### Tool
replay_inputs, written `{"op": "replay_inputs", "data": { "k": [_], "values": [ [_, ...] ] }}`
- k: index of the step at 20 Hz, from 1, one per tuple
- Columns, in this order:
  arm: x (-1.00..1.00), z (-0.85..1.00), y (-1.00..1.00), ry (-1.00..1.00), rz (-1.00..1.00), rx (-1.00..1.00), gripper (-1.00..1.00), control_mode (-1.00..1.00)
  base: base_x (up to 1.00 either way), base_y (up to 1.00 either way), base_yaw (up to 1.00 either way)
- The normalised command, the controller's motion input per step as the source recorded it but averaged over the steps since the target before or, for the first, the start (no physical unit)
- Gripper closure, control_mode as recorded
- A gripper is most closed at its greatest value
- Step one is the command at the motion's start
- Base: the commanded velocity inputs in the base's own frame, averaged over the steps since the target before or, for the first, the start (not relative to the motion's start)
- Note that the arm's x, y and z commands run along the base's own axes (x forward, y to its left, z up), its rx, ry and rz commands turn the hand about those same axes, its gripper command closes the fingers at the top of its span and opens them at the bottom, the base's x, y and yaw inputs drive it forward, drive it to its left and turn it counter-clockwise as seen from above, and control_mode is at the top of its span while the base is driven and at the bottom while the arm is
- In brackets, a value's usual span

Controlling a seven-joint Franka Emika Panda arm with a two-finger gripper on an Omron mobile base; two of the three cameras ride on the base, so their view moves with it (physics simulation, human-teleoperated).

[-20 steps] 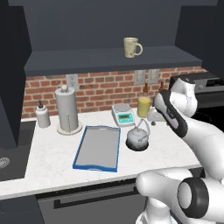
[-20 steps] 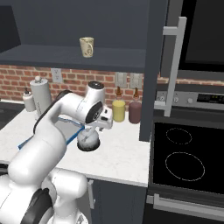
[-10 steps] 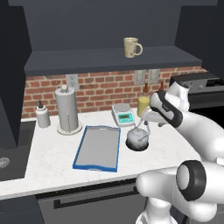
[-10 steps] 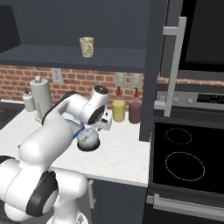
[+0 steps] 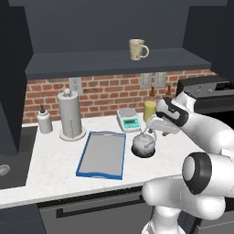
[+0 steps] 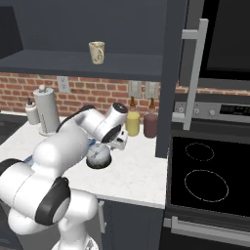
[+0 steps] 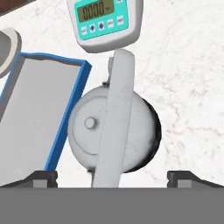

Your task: Pick the kettle from the counter and place it on the tray. Then pick the mug from the cabinet and place it on the tray. Then close the cabinet doors.

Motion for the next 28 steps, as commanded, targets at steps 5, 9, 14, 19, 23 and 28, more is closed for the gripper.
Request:
{"op": "replay_inputs", "data": {
  "k": [5, 9, 14, 19, 23, 28],
  "values": [
    [0.12, -0.27, 0.07, 0.00, 0.00, 0.04, -1.00, -1.00, 0.00, 0.00, 0.00],
    [0.13, -0.27, 0.18, 0.00, 0.00, 0.01, -1.00, -1.00, 0.00, 0.00, 0.00],
    [0.06, -0.12, 0.16, 0.00, 0.00, 0.00, 1.00, -1.00, 0.00, 0.00, 0.00],
    [-0.05, 0.01, 0.11, 0.00, 0.00, 0.11, 1.00, -1.00, 0.00, 0.00, 0.00],
    [-0.14, 0.35, 0.32, -0.08, 0.00, 0.14, 1.00, -1.00, 0.00, 0.00, 0.00],
    [-0.02, 0.60, 0.51, -0.14, 0.00, 0.10, 1.00, -1.00, 0.00, 0.00, 0.00]
  ]
}}
